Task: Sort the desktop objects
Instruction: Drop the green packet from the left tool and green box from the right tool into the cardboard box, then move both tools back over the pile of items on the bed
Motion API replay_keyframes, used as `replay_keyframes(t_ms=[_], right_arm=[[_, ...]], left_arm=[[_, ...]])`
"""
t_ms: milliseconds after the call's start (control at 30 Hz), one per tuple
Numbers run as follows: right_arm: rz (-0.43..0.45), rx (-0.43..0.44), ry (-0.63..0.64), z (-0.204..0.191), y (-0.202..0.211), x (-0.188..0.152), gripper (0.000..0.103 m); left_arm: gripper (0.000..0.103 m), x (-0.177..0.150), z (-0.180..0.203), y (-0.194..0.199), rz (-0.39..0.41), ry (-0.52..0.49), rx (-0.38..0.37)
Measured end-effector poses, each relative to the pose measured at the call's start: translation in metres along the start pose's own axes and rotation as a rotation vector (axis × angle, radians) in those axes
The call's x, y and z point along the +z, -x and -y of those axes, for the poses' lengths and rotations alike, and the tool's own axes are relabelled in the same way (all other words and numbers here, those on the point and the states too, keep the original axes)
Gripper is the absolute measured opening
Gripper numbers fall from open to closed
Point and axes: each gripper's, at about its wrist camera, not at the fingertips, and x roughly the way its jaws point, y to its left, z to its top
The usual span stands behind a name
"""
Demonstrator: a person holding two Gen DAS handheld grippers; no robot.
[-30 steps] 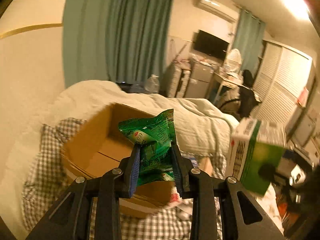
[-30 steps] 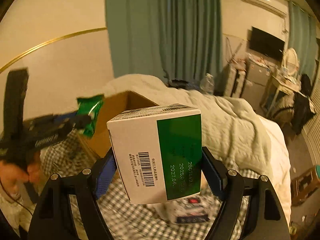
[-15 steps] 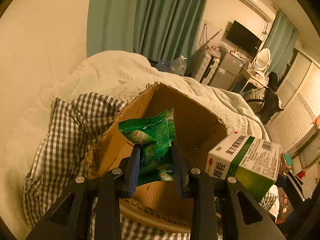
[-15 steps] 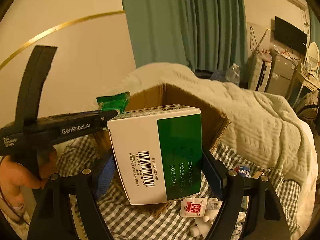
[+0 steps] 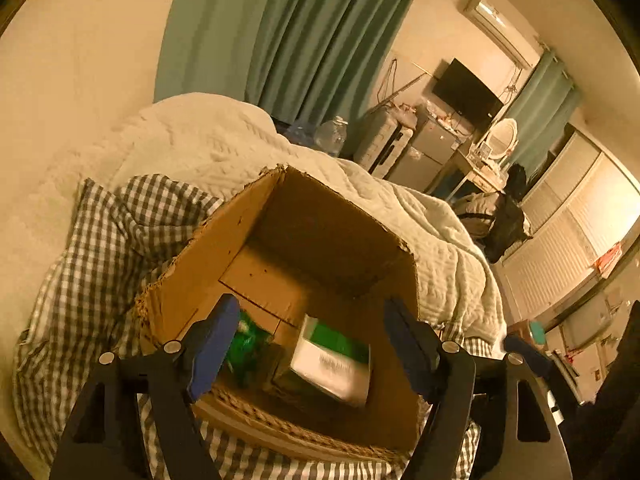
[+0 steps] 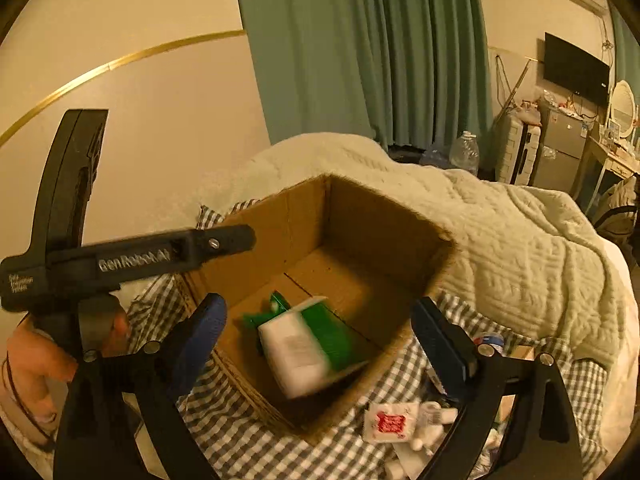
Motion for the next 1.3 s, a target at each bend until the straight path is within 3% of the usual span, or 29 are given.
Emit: replay_keyframes(t_ms=[167, 367, 600, 700, 833, 967, 1133, 1233, 1300], right_arm=[[0.026, -0.054, -0.014, 0.023, 0.049, -0.006, 0.094], [0.016, -0.159, -0.042, 0.066, 0.106, -0.031, 0.094], [-0.029, -0.289, -0.053, 0.12, 0.14, -0.083, 0.094], [-0.06, -0.299, -0.086, 0.142, 0.14, -0.108, 0.094], [-0.113, -0.313, -0.145, 0.169, 0.12, -0.14, 0.094], [-0.162, -0.301, -0.22, 0.189, 0.096, -0.172, 0.094], [-0.151, -0.356, -0.236, 0.189, 0.066, -0.203, 0.094], [-0.153, -0.321, -0.29, 0.192, 0.046, -0.217, 0.094], [-0.146, -0.343, -0.308, 0.193, 0.037, -0.22, 0.094]], left_arm=[[0.083, -0.015, 0.035, 0.028, 0.021, -0.125, 0.036], [0.085, -0.051, 0.102, 0.048, 0.015, -0.281, 0.002], [0.088, -0.107, 0.173, 0.031, 0.007, -0.379, -0.064], [0.09, -0.135, 0.195, 0.012, -0.023, -0.419, -0.055], [0.09, -0.171, 0.207, -0.024, -0.035, -0.399, -0.001], [0.09, -0.192, 0.196, -0.057, -0.033, -0.352, 0.079], [0.09, -0.214, 0.175, -0.094, -0.054, -0.302, 0.157], [0.09, -0.223, 0.167, -0.114, -0.107, -0.282, 0.176], [0.09, -0.226, 0.164, -0.121, -0.118, -0.278, 0.188]])
